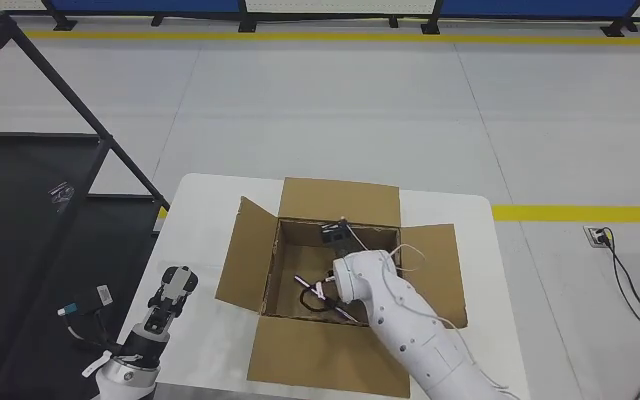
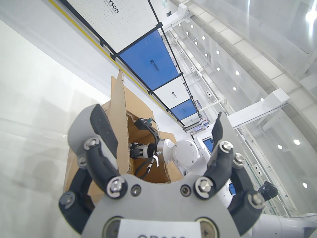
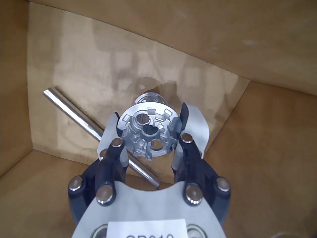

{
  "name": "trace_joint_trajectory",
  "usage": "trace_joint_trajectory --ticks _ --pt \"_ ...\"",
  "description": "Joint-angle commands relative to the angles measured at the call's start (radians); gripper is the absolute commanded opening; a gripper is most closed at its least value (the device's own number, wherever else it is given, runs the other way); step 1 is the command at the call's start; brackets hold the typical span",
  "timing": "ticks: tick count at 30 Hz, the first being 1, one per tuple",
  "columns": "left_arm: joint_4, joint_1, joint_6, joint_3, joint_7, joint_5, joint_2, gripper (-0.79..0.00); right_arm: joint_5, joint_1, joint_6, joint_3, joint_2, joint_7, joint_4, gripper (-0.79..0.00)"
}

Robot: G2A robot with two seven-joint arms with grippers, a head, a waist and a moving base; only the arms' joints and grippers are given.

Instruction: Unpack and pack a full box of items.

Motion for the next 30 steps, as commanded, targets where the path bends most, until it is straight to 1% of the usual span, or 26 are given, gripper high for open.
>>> trace_joint_trajectory --ticks 1,7,11,14,16,19,21,23,24,26,28,30 --pt "0.0 0.0 0.0 0.0 0.0 0.0 0.0 0.0 -0.045 -0.026 -0.012 0.001 0.007 0.02 -0.067 -0.785" --pt "0.0 0.0 0.0 0.0 0.0 0.0 0.0 0.0 -0.158 -0.129 -0.067 0.025 0.031 0.057 -0.317 -0.785" --pt "0.0 0.0 0.0 0.0 0.0 0.0 0.0 0.0 -0.242 -0.234 -0.118 0.056 0.051 0.029 -0.539 -0.785" --pt "0.0 0.0 0.0 0.0 0.0 0.0 0.0 0.0 -0.329 -0.326 -0.12 0.114 0.07 0.034 -0.715 -0.785" --pt "0.0 0.0 0.0 0.0 0.0 0.0 0.0 0.0 -0.365 -0.393 -0.097 0.171 0.079 0.039 -0.829 -0.785" --pt "0.0 0.0 0.0 0.0 0.0 0.0 0.0 0.0 -0.389 -0.474 -0.052 0.273 0.089 0.049 -0.937 -0.785" --pt "0.0 0.0 0.0 0.0 0.0 0.0 0.0 0.0 -0.375 -0.503 -0.01 0.351 0.092 0.059 -0.952 -0.785" --pt "0.0 0.0 0.0 0.0 0.0 0.0 0.0 0.0 -0.308 -0.511 -0.006 0.42 0.093 0.071 -0.941 -0.785" --pt "0.0 0.0 0.0 0.0 0.0 0.0 0.0 0.0 -0.259 -0.512 -0.017 0.463 0.095 0.076 -0.921 -0.785" --pt "0.0 0.0 0.0 0.0 0.0 0.0 0.0 0.0 -0.238 -0.505 -0.015 0.544 0.1 0.099 -0.854 -0.785" --pt "0.0 0.0 0.0 0.0 0.0 0.0 0.0 0.0 -0.225 -0.492 -0.008 0.587 0.102 0.114 -0.804 -0.785" --pt "0.0 0.0 0.0 0.0 0.0 0.0 0.0 0.0 -0.243 -0.487 0.02 0.609 0.103 0.122 -0.771 -0.785"
